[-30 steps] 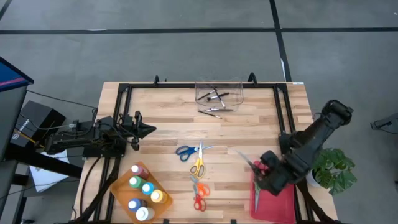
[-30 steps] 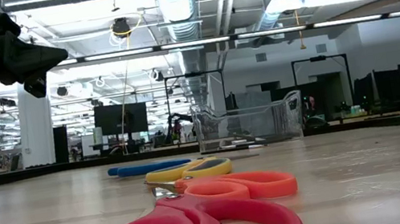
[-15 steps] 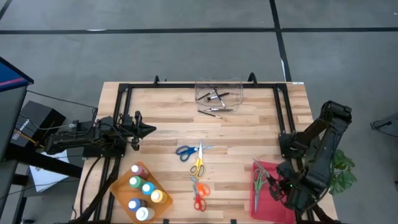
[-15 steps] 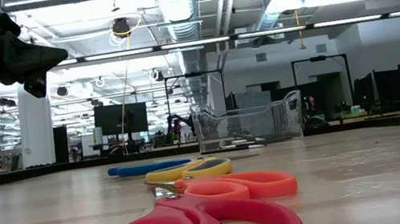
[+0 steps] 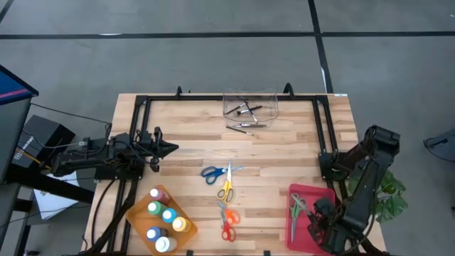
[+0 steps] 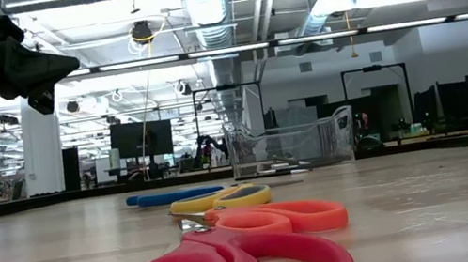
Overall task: Pick & Place Paint Supplies
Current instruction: Put the black scissor into the red bin
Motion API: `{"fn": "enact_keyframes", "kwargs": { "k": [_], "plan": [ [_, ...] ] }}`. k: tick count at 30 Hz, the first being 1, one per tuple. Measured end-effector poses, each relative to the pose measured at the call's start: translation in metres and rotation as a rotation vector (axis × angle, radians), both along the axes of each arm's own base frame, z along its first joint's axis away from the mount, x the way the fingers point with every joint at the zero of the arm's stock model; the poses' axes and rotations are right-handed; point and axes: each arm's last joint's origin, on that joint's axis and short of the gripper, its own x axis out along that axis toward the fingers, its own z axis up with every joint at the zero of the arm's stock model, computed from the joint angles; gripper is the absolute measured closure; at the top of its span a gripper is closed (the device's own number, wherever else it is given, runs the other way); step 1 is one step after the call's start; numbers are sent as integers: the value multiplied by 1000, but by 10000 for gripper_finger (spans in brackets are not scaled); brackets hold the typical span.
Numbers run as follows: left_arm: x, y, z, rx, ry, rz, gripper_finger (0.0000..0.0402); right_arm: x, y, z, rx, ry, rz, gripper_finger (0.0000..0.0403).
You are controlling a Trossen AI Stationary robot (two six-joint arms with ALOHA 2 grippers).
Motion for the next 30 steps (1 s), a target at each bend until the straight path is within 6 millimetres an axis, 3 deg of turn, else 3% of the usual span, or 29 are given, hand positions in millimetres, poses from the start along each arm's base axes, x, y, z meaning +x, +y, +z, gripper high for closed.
{"fn": "enact_keyframes", "kwargs": {
  "k": [18, 30],
  "plan": [
    [0, 0, 0, 0, 0, -1, 402, 12, 14, -35, -22, 180, -47, 389],
    [0, 0, 0, 0, 0, 0, 401, 12, 13, -35, -34, 178, -64, 364]
  ]
}}
